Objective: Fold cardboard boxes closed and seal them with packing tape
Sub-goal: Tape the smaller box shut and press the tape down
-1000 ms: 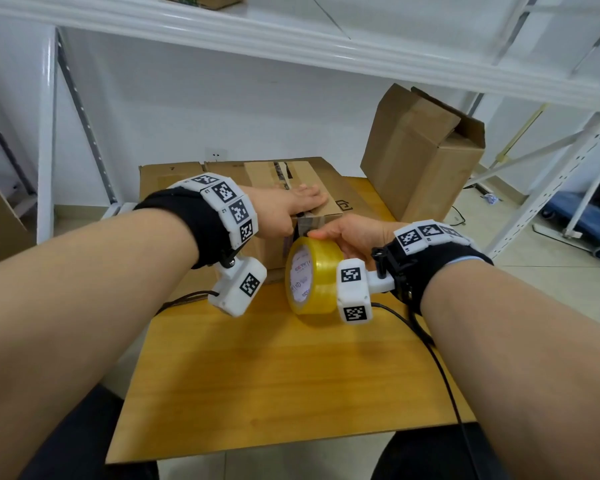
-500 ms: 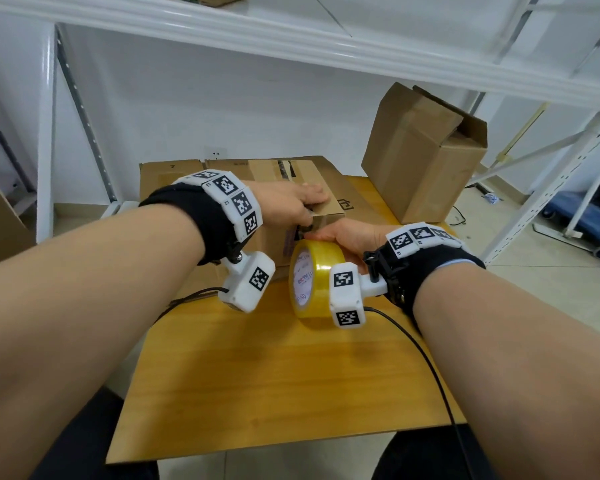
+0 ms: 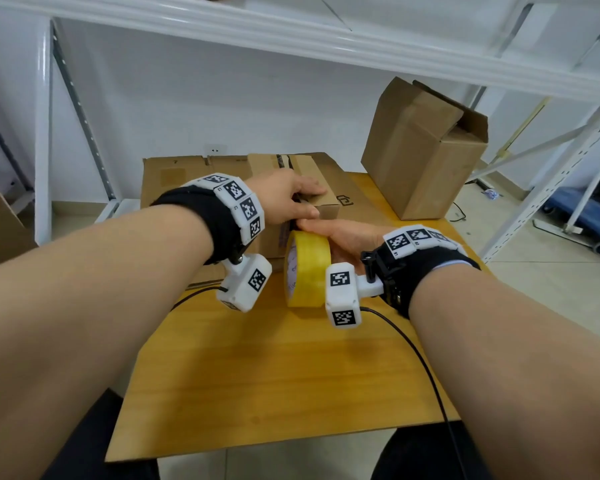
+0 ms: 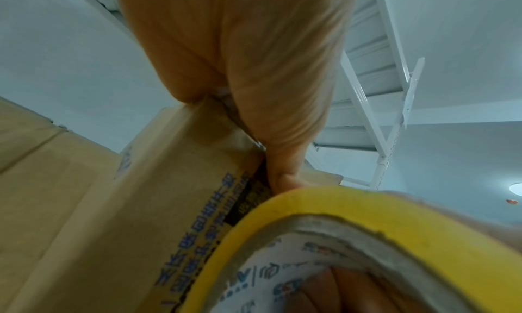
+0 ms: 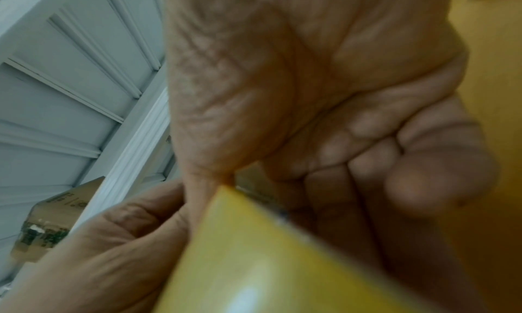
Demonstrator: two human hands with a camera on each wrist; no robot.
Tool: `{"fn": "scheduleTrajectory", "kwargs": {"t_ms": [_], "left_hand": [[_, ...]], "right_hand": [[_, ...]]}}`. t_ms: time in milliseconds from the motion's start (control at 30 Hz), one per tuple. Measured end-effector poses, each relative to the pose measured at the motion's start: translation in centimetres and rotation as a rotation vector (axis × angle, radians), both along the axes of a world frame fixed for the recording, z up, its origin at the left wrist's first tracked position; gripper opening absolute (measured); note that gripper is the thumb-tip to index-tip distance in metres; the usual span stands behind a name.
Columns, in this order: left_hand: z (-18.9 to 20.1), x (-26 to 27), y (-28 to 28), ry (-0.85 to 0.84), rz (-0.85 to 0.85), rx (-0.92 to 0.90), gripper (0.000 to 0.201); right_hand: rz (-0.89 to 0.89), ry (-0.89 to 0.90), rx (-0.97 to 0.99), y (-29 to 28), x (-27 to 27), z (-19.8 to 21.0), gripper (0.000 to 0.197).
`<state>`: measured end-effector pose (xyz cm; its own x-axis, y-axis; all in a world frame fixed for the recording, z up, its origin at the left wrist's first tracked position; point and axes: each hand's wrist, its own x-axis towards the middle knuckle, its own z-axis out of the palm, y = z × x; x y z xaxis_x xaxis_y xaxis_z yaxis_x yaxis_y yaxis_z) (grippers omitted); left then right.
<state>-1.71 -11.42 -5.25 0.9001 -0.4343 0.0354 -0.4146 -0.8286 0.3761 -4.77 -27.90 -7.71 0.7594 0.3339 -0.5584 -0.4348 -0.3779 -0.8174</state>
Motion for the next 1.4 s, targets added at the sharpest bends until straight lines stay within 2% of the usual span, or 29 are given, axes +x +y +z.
{"fn": "scheduleTrajectory", "kwargs": {"t_ms": [133,233,333,367,467,667,733,833,900,1100,1200,1400], "left_hand": [[-0.4,0.3,0.1,0.018,-0.004,-0.004,0.060],[-0.5,0.4,0.1,0.005,-0.006,0.003,0.061],[-0.6,0.4,0.2,0.000,-0.017,0.012,0.061],[-0.6,0.4,0.2,-0.009,-0.021,0.024,0.061],[-0.7,0.6,0.2,-0.028,-0.019,0.060,0.061],[-0.8,0.4,0.0,-0.038,-0.017,0.065,0.061],[-0.8,0.5,0.0,-0.031,-0.010,0.057,0.062],[-0.7,0.6,0.0,-0.025,-0.002,0.049,0.064],[-0.7,0.6,-0.1,-0.034,-0.011,0.060,0.067],[-1.6,0.8,-0.3,-0.157,-0.026,0.231,0.084],[-1.7,0.9,-0.1,-0.156,-0.037,0.220,0.091],[-1.7,0.9,-0.3,-0.155,0.000,0.169,0.079]], "right_hand": [[0.050,0.080,0.112,-1.1,-0.5,-1.0,0.068],[0.069,0.157,0.143,-1.2,-0.6,-0.6,0.057],[0.075,0.144,0.153,-1.3,-0.3,-0.3,0.063],[0.076,0.155,0.153,-1.3,-0.2,-0.3,0.061],[0.040,0.205,0.163,-1.3,-0.5,-0.6,0.036],[0.006,0.196,0.152,-1.0,-0.5,-1.1,0.035],[0.009,0.182,0.133,-0.9,-0.6,-0.9,0.042],[0.023,0.126,0.073,-0.7,-1.0,-0.7,0.070],[0.033,0.124,0.064,-0.8,-1.3,-0.7,0.080],[0.150,0.188,0.114,-1.9,-2.1,0.0,0.051],[0.159,0.238,0.141,-2.0,-2.4,0.5,0.041],[0.115,0.264,0.196,-2.1,-2.6,0.3,0.033]]}}
